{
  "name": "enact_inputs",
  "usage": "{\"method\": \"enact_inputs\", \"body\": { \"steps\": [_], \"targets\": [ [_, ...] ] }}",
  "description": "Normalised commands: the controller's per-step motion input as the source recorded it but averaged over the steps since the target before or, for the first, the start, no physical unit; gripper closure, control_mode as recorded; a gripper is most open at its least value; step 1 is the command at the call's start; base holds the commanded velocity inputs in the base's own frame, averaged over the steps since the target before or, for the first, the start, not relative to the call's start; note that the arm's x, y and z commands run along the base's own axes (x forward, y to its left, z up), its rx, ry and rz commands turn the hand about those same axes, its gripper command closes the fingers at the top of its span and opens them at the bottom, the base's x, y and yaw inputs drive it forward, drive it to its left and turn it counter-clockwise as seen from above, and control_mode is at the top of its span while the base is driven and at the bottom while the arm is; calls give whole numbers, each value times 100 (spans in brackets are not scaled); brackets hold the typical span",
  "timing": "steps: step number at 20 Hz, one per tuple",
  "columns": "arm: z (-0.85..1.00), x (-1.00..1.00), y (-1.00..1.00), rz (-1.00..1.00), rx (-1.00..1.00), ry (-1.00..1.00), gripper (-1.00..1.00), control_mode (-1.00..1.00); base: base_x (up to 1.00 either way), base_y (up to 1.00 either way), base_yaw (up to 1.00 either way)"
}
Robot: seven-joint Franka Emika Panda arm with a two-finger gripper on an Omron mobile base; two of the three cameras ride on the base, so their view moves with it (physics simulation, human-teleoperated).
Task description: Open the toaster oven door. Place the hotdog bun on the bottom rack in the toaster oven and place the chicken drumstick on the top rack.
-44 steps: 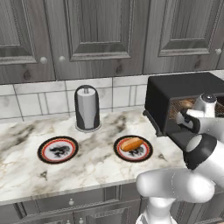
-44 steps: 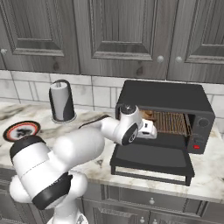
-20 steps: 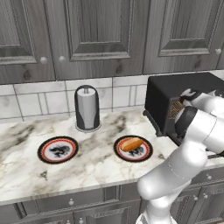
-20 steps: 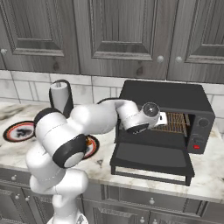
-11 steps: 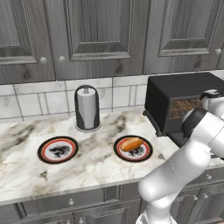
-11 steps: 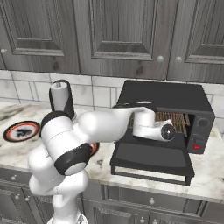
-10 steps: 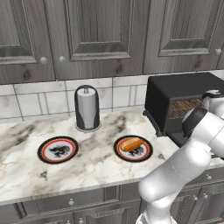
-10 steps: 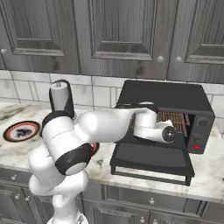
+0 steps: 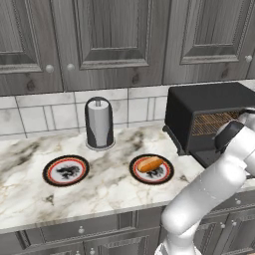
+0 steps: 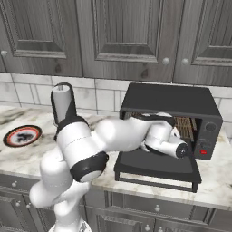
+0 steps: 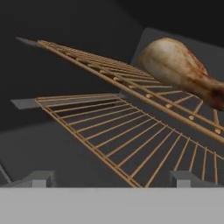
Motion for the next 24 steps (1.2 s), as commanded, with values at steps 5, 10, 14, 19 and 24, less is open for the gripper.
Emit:
{"method": "enact_inputs", "body": {
  "steps": [5,10,14,19,24],
  "targets": [
    [0,21,0,0,0,0,-100,-100,0,0,0],
    [-1,2,3,0,0,0,-100,-100,0,0,0],
    [0,0,32,0,-2,0,-100,-100,0,0,0],
    [-6,4,35,0,-4,0,-100,-100,0,0,0],
    [-14,35,18,0,-3,0,-100,-100,0,0,0]
  ]
}}
